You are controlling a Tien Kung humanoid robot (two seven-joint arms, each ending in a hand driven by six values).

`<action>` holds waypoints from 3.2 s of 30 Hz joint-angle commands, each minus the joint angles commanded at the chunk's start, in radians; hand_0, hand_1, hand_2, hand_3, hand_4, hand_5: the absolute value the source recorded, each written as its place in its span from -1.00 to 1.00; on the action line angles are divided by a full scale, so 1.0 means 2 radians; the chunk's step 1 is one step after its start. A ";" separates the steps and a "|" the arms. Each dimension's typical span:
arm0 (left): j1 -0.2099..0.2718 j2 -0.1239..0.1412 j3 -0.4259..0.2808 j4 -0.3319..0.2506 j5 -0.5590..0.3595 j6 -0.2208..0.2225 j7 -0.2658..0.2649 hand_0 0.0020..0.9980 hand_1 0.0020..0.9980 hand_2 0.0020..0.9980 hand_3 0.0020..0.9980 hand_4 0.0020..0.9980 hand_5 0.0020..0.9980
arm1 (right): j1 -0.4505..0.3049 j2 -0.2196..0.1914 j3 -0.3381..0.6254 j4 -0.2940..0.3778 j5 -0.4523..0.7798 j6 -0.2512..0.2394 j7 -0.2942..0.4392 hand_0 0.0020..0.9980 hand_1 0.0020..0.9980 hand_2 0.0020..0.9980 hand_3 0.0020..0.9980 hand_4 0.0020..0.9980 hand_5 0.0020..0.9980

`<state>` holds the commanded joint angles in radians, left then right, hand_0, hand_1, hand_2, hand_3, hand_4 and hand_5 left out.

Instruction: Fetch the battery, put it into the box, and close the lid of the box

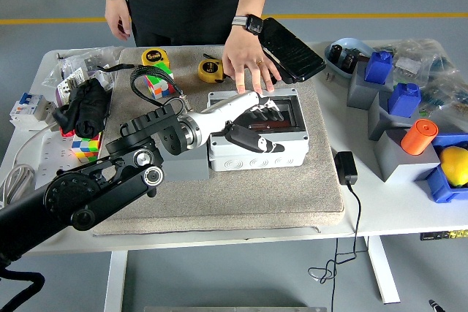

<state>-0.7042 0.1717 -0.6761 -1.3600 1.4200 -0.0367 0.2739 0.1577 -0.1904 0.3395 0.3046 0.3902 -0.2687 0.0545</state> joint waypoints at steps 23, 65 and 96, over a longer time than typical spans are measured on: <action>0.089 0.011 -0.167 0.024 -0.260 0.093 -0.183 -0.52 -0.41 -0.16 -0.01 0.82 -0.41 | 0.011 -0.004 -0.023 -0.007 0.025 0.007 -0.005 0.32 0.27 0.28 0.07 0.77 -0.13; 0.135 0.033 -0.256 0.018 -0.313 0.098 -0.185 -0.48 -0.35 -0.08 0.03 0.87 -0.40 | 0.022 -0.003 -0.023 -0.008 0.026 0.017 -0.006 0.32 0.27 0.27 0.07 0.76 -0.13; 0.155 0.046 -0.249 0.004 -0.318 0.096 -0.174 -0.47 -0.35 -0.07 0.03 0.86 -0.41 | 0.015 0.002 -0.031 -0.008 0.022 0.025 -0.018 0.32 0.28 0.27 0.07 0.76 -0.13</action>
<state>-0.3937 0.2646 -1.1737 -1.3521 0.7838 0.1560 -0.0741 0.1881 -0.1866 0.2766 0.2890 0.4341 -0.2179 0.0190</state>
